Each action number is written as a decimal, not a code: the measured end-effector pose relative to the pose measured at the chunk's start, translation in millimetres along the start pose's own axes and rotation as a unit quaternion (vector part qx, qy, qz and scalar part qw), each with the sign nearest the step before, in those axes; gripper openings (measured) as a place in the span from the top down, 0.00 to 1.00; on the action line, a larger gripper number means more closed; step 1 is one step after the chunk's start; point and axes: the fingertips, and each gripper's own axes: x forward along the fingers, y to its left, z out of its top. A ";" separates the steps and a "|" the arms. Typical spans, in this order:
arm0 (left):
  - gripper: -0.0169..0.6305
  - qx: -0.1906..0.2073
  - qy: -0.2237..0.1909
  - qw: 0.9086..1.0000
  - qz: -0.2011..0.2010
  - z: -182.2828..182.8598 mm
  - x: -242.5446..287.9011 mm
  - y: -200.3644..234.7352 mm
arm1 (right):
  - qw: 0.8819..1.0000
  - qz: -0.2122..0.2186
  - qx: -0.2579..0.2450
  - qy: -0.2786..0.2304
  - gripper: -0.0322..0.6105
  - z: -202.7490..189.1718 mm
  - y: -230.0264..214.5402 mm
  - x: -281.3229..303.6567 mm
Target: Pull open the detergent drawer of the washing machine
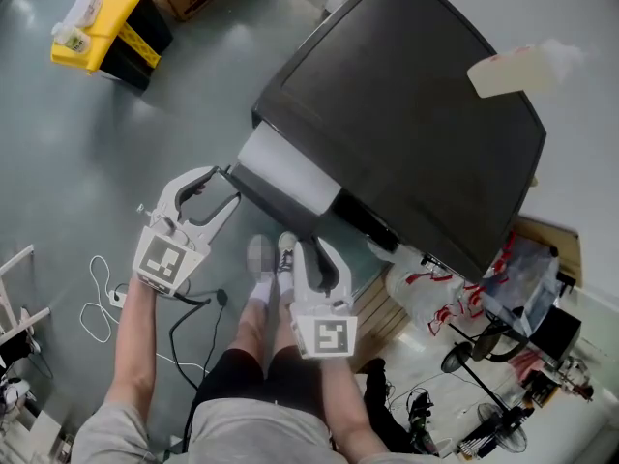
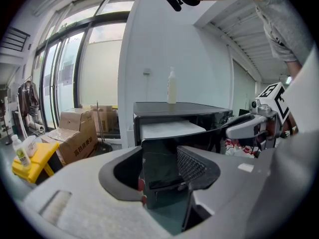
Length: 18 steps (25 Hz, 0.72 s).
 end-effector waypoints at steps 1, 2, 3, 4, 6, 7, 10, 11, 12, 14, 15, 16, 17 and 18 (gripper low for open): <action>0.63 0.000 0.001 1.000 0.001 -1.2 -2.9 -1.2 | 1.000 0.001 -0.001 0.001 0.81 -1.5 2.4 -1.8; 0.63 0.000 0.002 1.000 0.003 -2.1 -5.4 -2.3 | 1.000 0.000 -0.001 0.003 0.81 -3.2 4.5 -3.4; 0.63 0.000 0.003 1.000 0.003 -2.4 -7.4 -3.1 | 1.000 -0.001 -0.001 0.006 0.81 -4.6 6.3 -4.8; 0.63 0.000 0.003 1.000 0.004 -2.6 -9.0 -3.7 | 1.000 -0.002 0.000 0.006 0.81 -5.1 7.8 -5.8; 0.63 0.000 0.002 1.000 0.005 -4.6 -11.6 -4.3 | 1.000 -0.002 -0.002 0.001 0.81 -4.4 10.1 -7.2; 0.63 0.000 0.001 1.000 0.005 -5.4 -13.0 -4.6 | 1.000 -0.001 -0.004 -0.002 0.81 -4.0 11.3 -7.9; 0.63 0.001 0.002 1.000 0.002 -6.6 -19.0 -7.0 | 1.000 0.001 -0.003 -0.004 0.81 -6.0 16.5 -11.2; 0.63 0.002 0.003 1.000 0.001 -7.3 -21.3 -8.0 | 1.000 0.001 -0.003 -0.001 0.81 -7.8 18.5 -12.9; 0.63 0.003 0.004 1.000 0.000 -8.2 -23.6 -9.0 | 1.000 0.002 -0.002 0.001 0.81 -9.3 20.4 -14.6; 0.63 0.004 0.007 1.000 0.000 -10.2 -28.0 -11.2 | 1.000 0.003 0.001 0.004 0.81 -11.5 23.9 -18.2; 0.63 0.003 0.008 1.000 0.001 -11.3 -30.2 -12.4 | 1.000 0.004 0.002 0.005 0.81 -12.3 25.6 -19.8; 0.63 0.002 0.008 1.000 0.003 -12.5 -32.4 -13.3 | 1.000 0.006 0.003 0.005 0.81 -13.1 27.4 -21.2; 0.63 0.000 0.009 1.000 0.004 -14.0 -34.3 -14.0 | 1.000 0.008 0.004 0.006 0.81 -13.9 29.1 -22.4; 0.63 -0.001 0.009 1.000 0.006 -15.8 -36.3 -14.6 | 1.000 0.009 0.005 0.008 0.81 -14.9 30.8 -23.5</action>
